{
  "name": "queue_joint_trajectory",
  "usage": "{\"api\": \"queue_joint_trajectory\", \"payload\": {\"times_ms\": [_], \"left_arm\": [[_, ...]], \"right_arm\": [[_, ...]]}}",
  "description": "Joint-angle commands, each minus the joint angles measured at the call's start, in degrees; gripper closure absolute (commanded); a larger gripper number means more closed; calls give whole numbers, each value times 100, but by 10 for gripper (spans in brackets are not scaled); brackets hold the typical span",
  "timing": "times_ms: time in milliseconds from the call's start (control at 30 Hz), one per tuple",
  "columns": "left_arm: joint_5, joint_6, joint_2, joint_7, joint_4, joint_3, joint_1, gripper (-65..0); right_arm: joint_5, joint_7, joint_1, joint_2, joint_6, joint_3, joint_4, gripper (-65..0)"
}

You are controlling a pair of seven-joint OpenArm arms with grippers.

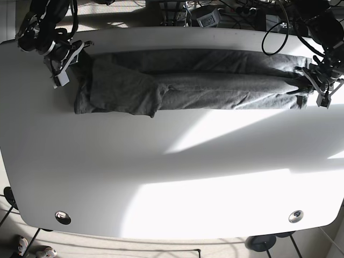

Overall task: Fold the T-shirt properly
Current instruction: 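Release and regrasp the folded strip's ends with both grippers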

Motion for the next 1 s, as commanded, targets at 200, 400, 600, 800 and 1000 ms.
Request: {"api": "queue_joint_trajectory", "payload": {"times_ms": [200,400,600,800,1000], "left_arm": [[-1,14,-338,-40,533,-18,253,-117],[-10,14,-312,206,1429,-44,270,-307],[34,14,136,338,1737,-9,262,-306],[43,23,321,100,621,-9,244,-306],[43,32,5,-805,-892,176,-11,-222]], "right_arm": [[126,109,37,289,8,165,399,-289],[82,162,670,174,8,-336,461,-480],[-631,628,977,-248,8,-1497,461,-453],[-2512,1551,784,-582,8,-2358,347,-113],[-3285,3054,933,-318,8,-2481,-1165,-35]]}}
